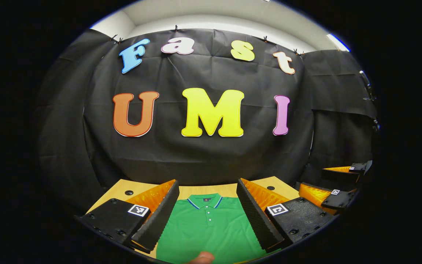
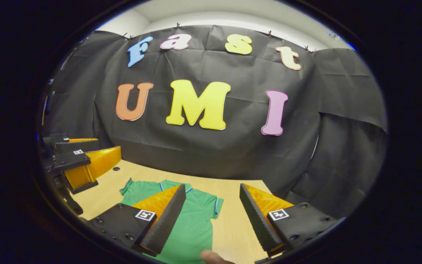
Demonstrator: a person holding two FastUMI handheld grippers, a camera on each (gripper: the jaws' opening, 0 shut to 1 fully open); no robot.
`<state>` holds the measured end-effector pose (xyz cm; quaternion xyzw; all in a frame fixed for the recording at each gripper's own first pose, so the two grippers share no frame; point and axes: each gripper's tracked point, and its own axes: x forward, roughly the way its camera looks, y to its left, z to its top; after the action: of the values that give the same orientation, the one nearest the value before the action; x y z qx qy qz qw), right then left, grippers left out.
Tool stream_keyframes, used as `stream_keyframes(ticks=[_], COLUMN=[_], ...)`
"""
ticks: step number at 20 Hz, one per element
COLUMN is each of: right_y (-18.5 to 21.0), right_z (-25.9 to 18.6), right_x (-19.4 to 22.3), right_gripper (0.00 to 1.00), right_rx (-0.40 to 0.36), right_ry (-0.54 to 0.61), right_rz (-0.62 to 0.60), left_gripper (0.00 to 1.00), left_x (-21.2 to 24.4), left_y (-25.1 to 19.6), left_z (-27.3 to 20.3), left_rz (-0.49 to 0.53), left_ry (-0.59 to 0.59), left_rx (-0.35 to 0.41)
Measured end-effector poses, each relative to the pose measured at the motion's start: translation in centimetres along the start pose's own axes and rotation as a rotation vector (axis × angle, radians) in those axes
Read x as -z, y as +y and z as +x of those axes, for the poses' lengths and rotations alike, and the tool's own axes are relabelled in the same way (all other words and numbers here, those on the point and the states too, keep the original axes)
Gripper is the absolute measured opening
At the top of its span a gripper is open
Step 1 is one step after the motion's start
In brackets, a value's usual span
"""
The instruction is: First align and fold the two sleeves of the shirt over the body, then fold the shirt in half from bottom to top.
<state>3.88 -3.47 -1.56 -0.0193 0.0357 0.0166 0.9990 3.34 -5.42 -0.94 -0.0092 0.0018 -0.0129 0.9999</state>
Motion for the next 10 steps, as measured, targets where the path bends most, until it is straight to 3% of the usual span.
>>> stream_keyframes(ticks=[5, 10], right_y=[0.6, 0.4], right_z=[2.8, 8.2], right_x=[2.6, 7.4], right_gripper=[0.96, 0.96], right_rx=[-0.024, -0.013], right_ry=[0.078, 0.187], right_rz=[0.028, 0.064], left_gripper=[1.00, 1.00], left_x=[1.5, 3.5], left_y=[0.9, 2.5], left_z=[0.0, -0.7], left_rz=[-0.006, -0.023], left_ry=[0.030, 0.075], left_rx=[-0.039, -0.084])
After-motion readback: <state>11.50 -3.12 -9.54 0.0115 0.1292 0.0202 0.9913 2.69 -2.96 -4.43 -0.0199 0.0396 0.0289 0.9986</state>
